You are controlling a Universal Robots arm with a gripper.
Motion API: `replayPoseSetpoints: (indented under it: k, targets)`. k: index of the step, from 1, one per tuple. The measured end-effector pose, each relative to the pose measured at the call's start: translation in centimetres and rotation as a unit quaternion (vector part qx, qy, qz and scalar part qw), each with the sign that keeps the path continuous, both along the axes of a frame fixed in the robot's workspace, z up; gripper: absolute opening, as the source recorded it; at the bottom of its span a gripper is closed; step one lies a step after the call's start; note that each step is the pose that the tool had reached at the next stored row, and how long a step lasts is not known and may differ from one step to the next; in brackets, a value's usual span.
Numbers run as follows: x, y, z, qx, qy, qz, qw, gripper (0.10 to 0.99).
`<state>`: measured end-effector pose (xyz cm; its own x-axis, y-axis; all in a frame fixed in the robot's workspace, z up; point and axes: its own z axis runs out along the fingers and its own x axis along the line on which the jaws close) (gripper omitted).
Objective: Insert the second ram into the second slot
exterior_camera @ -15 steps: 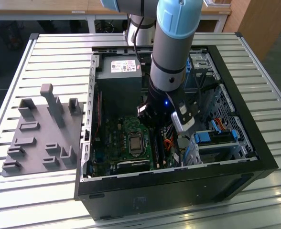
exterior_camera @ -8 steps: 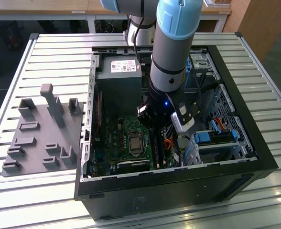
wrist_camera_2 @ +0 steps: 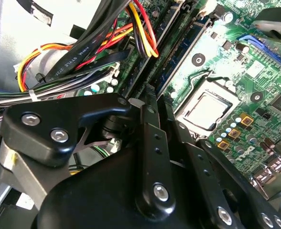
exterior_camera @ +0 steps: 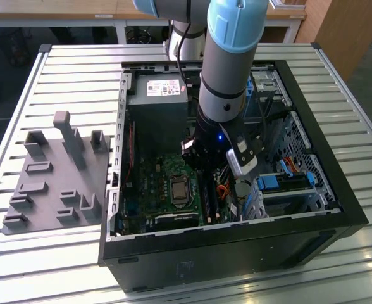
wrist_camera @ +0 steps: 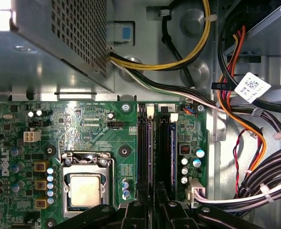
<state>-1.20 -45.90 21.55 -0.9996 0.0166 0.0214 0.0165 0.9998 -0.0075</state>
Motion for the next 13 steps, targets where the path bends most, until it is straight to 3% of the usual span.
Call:
replayPoseSetpoints:
  k: [13]
  targets:
    - [0.00, 0.02, 1.51, -0.0009, 0.0000, 0.000, 1.0000, 0.196]
